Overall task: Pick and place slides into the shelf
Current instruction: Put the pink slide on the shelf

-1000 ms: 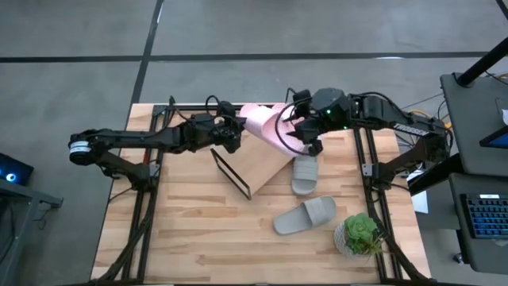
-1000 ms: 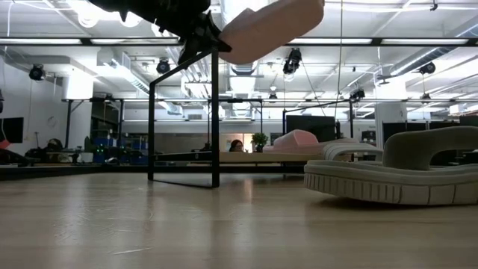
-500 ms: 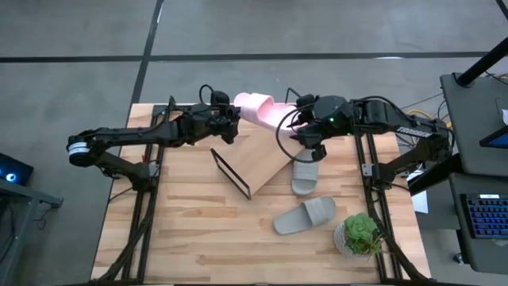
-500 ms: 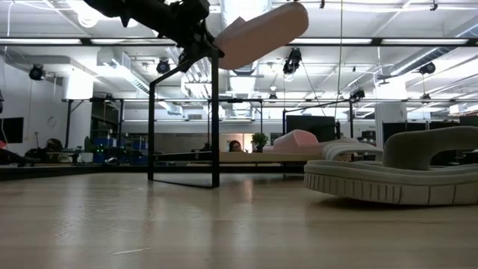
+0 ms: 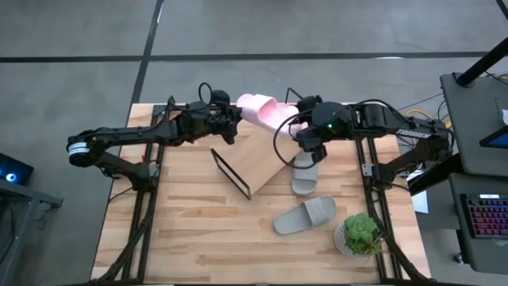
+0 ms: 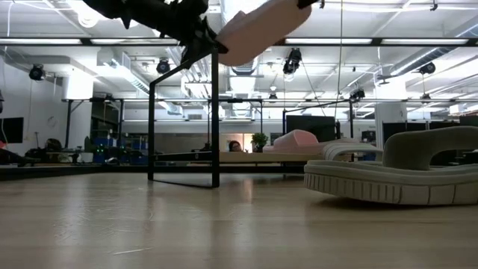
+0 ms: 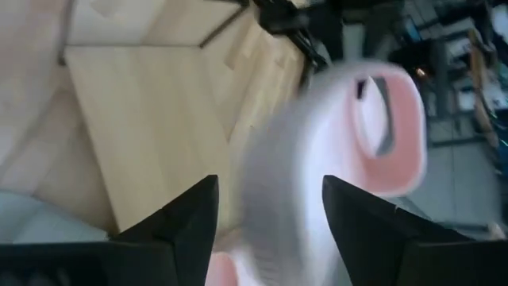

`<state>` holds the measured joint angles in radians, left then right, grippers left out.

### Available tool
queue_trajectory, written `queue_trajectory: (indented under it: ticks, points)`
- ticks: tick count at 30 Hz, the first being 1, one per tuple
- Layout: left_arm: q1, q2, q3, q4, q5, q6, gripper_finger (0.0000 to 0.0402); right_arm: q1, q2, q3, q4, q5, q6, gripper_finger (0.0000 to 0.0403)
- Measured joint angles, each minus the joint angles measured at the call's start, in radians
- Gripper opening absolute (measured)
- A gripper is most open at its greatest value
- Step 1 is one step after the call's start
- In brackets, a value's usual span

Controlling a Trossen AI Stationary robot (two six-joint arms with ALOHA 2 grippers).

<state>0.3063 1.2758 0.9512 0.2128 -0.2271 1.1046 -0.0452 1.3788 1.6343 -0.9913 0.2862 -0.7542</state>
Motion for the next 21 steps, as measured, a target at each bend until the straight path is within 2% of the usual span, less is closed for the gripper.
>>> queue_trajectory:
  ticks: [4, 21]
  points:
    - [0.000, 0.000, 0.000, 0.023, 0.050, -0.002, 0.0024, 0.000, 0.000, -0.002, 0.013, 0.074, 0.022, 0.0212]
    - [0.002, 0.000, -0.002, 0.059, 0.057, -0.023, 0.0024, 0.027, 0.009, -0.002, 0.058, 0.080, 0.047, 0.0181]
